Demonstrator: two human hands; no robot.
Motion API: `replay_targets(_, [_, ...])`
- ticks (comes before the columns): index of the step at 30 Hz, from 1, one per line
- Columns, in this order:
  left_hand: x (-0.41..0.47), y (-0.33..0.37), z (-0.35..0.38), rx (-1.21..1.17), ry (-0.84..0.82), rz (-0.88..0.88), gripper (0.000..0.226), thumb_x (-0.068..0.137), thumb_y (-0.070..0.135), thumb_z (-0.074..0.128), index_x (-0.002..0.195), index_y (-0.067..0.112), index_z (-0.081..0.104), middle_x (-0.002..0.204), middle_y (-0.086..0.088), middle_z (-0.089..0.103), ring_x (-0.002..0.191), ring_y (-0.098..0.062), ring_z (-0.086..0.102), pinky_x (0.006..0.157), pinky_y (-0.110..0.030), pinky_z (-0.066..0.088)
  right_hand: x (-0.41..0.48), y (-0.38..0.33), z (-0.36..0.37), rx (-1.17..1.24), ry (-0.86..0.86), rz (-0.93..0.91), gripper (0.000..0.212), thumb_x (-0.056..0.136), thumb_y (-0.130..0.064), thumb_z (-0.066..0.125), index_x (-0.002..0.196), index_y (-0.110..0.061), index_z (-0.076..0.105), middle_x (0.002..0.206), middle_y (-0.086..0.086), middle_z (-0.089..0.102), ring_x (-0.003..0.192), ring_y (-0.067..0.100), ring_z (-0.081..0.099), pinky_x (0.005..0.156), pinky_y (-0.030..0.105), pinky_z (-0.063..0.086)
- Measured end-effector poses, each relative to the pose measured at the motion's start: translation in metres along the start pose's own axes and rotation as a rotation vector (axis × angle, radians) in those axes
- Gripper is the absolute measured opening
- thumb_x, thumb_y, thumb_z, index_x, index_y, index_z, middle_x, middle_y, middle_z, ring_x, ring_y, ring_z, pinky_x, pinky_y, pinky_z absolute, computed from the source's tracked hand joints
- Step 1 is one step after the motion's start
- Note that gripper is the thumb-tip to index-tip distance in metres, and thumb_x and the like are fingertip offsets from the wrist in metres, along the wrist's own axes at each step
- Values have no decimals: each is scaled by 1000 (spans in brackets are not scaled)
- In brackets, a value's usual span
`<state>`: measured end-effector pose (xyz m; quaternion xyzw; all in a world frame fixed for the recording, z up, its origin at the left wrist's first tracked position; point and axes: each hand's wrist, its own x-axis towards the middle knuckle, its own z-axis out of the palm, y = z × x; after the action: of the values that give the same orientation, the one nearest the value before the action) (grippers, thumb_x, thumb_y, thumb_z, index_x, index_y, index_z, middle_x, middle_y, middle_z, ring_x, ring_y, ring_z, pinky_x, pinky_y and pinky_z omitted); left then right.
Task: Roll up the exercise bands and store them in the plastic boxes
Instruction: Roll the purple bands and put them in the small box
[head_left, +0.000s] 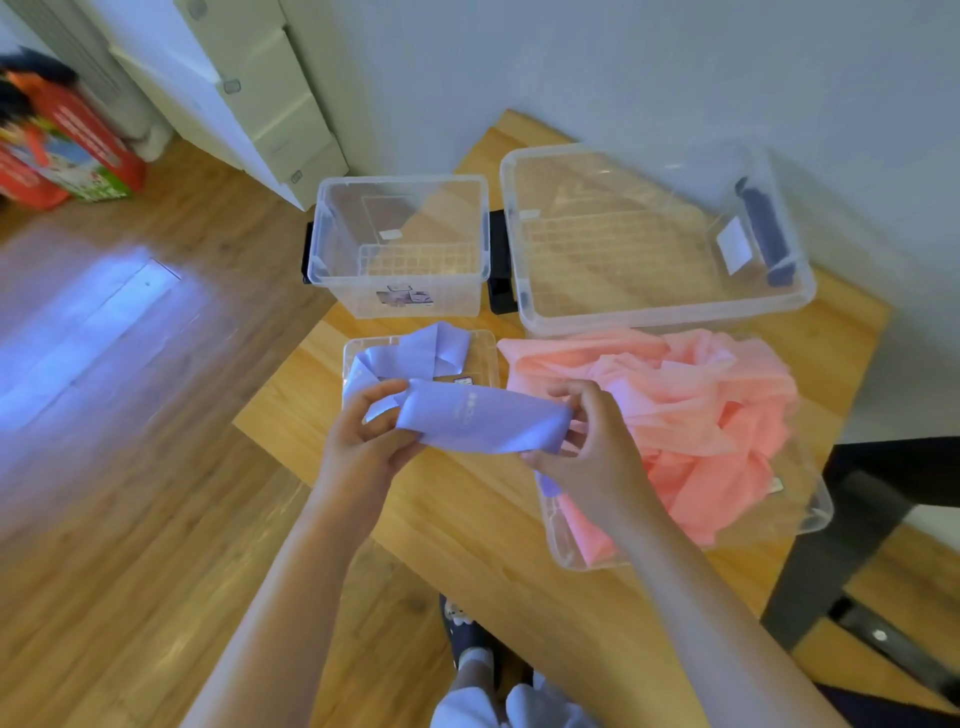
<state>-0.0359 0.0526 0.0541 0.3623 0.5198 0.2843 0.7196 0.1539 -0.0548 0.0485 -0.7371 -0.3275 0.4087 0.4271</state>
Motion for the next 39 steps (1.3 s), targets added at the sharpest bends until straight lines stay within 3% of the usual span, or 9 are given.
replay_targets(3, [-18, 17, 14, -31, -41, 14, 36, 89, -15, 51, 109, 13, 63, 91, -5, 70, 81, -12, 69, 73, -22, 56, -15, -25, -23, -5, 24, -70, 49, 69, -1, 76, 103, -25, 49, 107, -3, 49, 92, -7, 51, 79, 11, 45])
replay_targets(7, [-46, 39, 32, -58, -75, 41, 38, 88, -16, 51, 108, 12, 66, 93, 3, 73, 85, -8, 68, 75, -19, 56, -33, -54, -51, -9, 40, -121, 49, 64, -3, 79, 98, -23, 49, 107, 2, 50, 102, 14, 52, 87, 24, 47])
replay_targets(12, [-83, 68, 58, -106, -146, 108, 39, 86, -12, 55, 119, 7, 62, 98, 9, 73, 88, -10, 67, 78, -22, 57, -59, -91, -82, 64, 85, -162, 51, 65, -4, 80, 93, -33, 48, 112, -1, 49, 112, 13, 49, 77, 10, 45])
replay_targets(16, [-108, 89, 86, -138, -148, 175, 35, 81, 7, 62, 116, 10, 65, 98, 0, 75, 97, -15, 69, 78, -23, 57, -82, -119, -100, 38, 111, -201, 49, 66, -11, 81, 93, -33, 47, 110, -12, 49, 112, 6, 47, 90, 24, 44])
replay_targets(23, [-141, 100, 129, -63, -206, 236, 33, 85, 8, 68, 114, 23, 60, 78, -2, 64, 80, -16, 62, 84, -33, 49, -111, -133, -128, 236, 4, -90, 48, 68, -24, 83, 102, -26, 50, 82, -6, 41, 68, 6, 45, 63, 19, 41])
replay_targets(27, [-150, 98, 141, -19, -201, 218, 16, 89, 10, 67, 102, 18, 66, 81, -4, 65, 84, -20, 60, 86, -37, 46, -124, -135, -134, 227, 100, -59, 46, 78, -23, 76, 117, -29, 52, 102, -4, 58, 81, 6, 58, 75, 15, 47])
replay_targets(33, [-161, 102, 153, 85, -286, 253, 13, 94, 4, 56, 91, 14, 65, 70, -7, 66, 70, -20, 62, 70, -32, 47, -127, -147, -125, 128, 18, -163, 33, 82, -13, 73, 106, -32, 60, 105, -14, 66, 103, 1, 59, 95, 20, 44])
replay_targets(36, [-165, 110, 157, 59, -322, 275, 12, 94, 2, 54, 92, 11, 61, 64, 0, 68, 61, -11, 64, 60, -23, 50, -125, -153, -123, 138, 4, -186, 9, 85, -11, 70, 92, -14, 66, 88, -6, 67, 88, 8, 63, 81, 18, 47])
replay_targets(39, [-166, 118, 157, 47, -331, 304, 12, 95, 6, 52, 100, 11, 62, 78, -1, 74, 72, -12, 69, 64, -23, 53, -127, -160, -124, 151, 22, -217, 26, 88, -11, 66, 71, -1, 49, 66, 0, 41, 64, 9, 40, 57, 16, 32])
